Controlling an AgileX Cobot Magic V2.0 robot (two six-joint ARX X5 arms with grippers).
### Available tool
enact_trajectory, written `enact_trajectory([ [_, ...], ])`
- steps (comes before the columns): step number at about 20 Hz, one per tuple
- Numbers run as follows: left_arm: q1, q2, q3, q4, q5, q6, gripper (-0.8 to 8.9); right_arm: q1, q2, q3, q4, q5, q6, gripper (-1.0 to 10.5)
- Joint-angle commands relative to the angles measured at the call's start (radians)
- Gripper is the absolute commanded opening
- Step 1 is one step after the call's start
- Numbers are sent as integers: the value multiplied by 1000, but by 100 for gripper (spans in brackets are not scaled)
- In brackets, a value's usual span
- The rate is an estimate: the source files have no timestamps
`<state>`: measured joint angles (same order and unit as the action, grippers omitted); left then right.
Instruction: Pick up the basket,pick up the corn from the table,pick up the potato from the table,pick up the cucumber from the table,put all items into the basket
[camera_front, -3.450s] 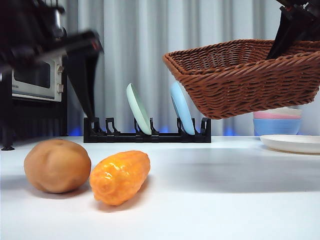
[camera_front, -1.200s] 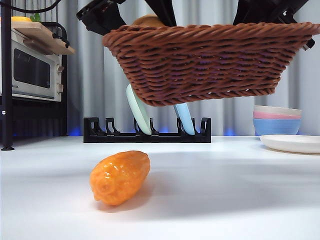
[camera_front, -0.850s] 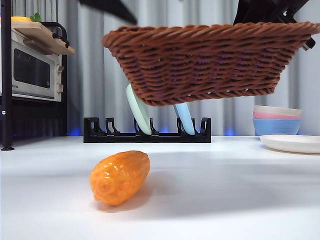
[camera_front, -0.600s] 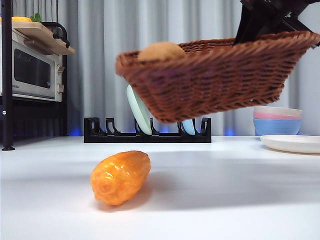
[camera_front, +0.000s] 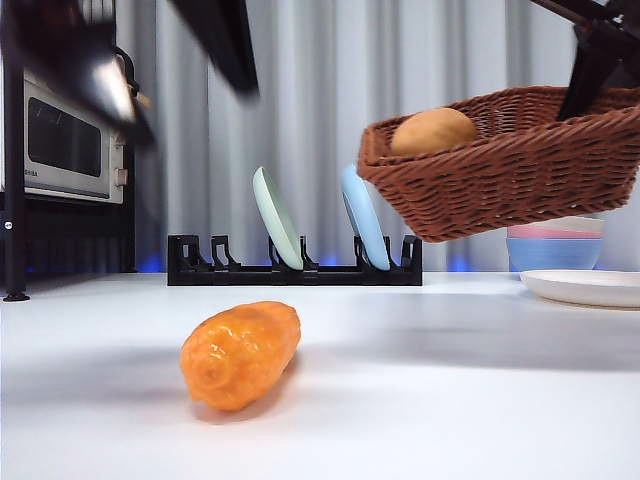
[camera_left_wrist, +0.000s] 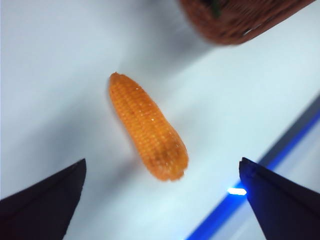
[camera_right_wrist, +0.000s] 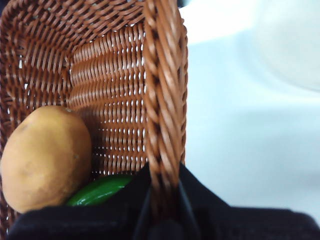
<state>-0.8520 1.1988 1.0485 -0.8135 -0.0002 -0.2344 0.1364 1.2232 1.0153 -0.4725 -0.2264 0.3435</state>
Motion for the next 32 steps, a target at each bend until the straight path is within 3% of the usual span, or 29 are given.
enact_trajectory([
  [1,2,44,-94,132,0,-76,521,-24,0,3,13,-11,-1,-12],
  [6,23,185,-109,283,-1,-106,520,-31,0,3,7,-11,-2,-12],
  [15,42,412,-109,365,2,-113,502,-31,0,3,-37,-11,-13,-12],
  [17,42,433,-109,359,3,-98,343,-31,0,3,-39,-11,-13,-12],
  [19,34,432,-109,349,5,-59,-35,-31,0,3,-53,-11,-17,-12],
  [20,34,421,-109,336,13,-47,-8,-31,0,3,-60,-11,-24,-12],
  [22,33,376,-108,288,75,-18,-8,-31,0,3,-68,-11,-31,-12],
  [24,26,295,-95,211,204,32,-8,-31,0,3,-69,-11,-31,-12],
  [28,16,80,-42,67,632,144,-5,-31,0,3,-90,-13,-31,-12],
  [30,16,-14,-10,144,732,153,-5,-30,0,3,-117,-81,-31,-12],
  [32,16,-68,11,332,711,148,-5,-23,0,3,-143,-184,-31,-12],
])
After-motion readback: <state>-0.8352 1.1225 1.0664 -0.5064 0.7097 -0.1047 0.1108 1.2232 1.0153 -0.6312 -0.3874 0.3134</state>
